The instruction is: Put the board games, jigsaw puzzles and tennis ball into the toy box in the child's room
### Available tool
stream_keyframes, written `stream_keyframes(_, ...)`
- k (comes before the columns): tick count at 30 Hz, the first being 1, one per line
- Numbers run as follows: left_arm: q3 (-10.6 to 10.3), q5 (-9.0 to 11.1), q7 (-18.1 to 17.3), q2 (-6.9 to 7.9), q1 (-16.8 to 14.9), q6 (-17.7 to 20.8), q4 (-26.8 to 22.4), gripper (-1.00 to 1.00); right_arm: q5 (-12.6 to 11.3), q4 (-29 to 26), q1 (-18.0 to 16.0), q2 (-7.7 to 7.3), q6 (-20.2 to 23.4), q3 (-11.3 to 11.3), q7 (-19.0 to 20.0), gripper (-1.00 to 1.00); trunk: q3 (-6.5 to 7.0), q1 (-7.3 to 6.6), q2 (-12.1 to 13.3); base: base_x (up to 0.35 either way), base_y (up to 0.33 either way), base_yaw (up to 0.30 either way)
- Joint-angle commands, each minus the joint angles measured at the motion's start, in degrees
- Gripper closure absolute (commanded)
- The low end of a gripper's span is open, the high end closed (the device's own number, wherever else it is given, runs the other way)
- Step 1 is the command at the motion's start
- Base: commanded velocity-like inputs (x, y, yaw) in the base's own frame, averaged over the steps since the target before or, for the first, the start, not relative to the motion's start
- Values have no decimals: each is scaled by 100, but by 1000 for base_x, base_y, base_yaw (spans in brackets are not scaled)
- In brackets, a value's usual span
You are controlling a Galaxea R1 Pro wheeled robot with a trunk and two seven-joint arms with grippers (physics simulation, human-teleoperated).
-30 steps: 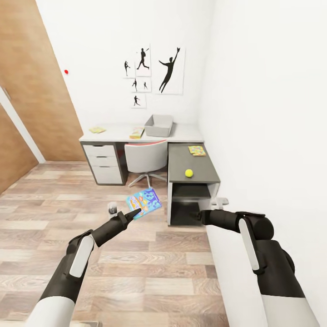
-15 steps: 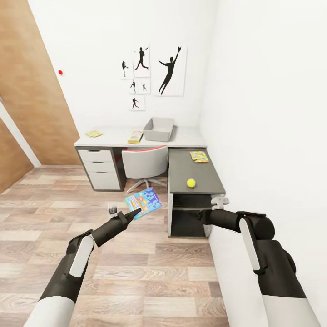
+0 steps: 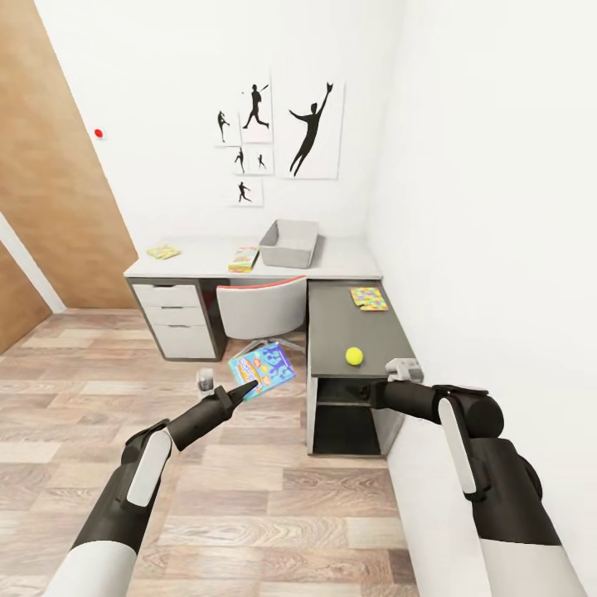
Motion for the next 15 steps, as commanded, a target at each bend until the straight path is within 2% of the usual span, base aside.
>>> stream_keyframes(1,15,31,-18,-6,-6,45,-2,100,-28,-6,-6,-2,35,-5,-3,-100,-10,7,-11,333,-25,0)
stream_keyframes(10,16,31,-14,-6,-1,45,-2,100,-28,-10,-5,-9,35,-12,-4,-100,-10,7,-11,333,-55,8)
stream_keyframes(15,18,31,-10,-6,14,45,-2,100,-28,-10,-10,-11,35,-13,-3,-100,-10,7,-11,222,-45,156)
